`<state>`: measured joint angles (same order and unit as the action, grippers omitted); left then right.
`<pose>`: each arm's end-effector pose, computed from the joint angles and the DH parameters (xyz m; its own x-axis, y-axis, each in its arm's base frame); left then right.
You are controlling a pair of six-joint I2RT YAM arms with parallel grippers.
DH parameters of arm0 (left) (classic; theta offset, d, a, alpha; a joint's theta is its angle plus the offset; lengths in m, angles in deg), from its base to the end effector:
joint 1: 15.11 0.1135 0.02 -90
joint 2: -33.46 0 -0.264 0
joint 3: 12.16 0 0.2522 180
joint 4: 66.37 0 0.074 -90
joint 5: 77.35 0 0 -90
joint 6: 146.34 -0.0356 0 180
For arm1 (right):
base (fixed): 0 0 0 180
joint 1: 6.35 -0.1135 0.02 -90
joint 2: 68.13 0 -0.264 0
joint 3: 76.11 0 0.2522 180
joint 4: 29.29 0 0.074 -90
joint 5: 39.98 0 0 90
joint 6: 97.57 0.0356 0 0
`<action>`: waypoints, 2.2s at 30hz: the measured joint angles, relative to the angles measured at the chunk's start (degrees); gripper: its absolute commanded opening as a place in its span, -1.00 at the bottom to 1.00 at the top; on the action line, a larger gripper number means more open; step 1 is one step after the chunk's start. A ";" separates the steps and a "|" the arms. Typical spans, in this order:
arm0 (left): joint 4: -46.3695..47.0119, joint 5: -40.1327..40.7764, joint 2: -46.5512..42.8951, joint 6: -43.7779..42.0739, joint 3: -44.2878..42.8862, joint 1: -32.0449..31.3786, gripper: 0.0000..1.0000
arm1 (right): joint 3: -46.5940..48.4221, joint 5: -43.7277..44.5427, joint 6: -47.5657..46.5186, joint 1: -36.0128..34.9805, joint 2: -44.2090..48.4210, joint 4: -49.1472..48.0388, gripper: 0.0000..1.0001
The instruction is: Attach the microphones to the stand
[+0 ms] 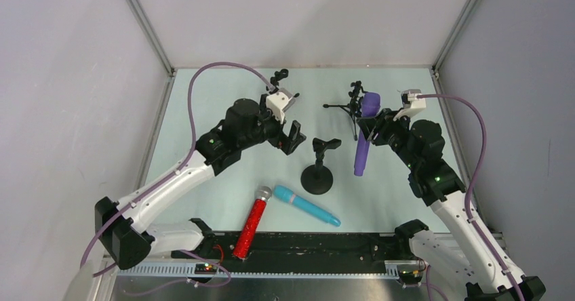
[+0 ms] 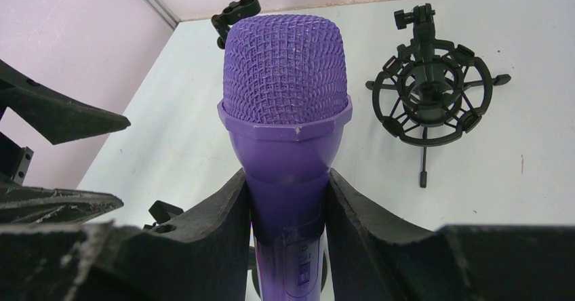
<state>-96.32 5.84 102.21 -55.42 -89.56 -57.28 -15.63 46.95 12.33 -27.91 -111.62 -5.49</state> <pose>0.2014 -0.1881 0.3578 -0.2812 0.2332 -0.9309 0.7441 0.6656 -0.0580 0.1653 0.0673 0.3559 -0.2454 0.2685 -0.9315 -0.3540 0.8697 0.3439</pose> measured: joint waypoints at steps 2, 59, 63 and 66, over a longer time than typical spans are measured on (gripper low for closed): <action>3.28 -2.14 -1.03 -1.05 2.38 0.00 0.97 | 0.00 0.00 0.00 0.00 -0.04 0.00 -1.00; 36.00 -29.94 4.26 -8.90 13.75 -0.09 0.97 | -11.23 -12.76 -10.01 0.04 -2.67 -30.97 -1.00; 39.47 -29.46 3.58 -7.45 15.26 -0.15 0.97 | -13.38 -12.87 -10.88 0.04 -0.68 -34.62 -1.00; 41.90 -29.57 3.08 -6.86 16.70 -0.20 0.97 | -14.58 -12.85 -11.17 0.04 1.16 -37.18 -1.00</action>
<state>-54.42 -23.73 105.29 -62.28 -72.86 -57.48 -30.21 34.09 1.16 -27.87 -110.46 -42.67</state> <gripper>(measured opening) 0.985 0.428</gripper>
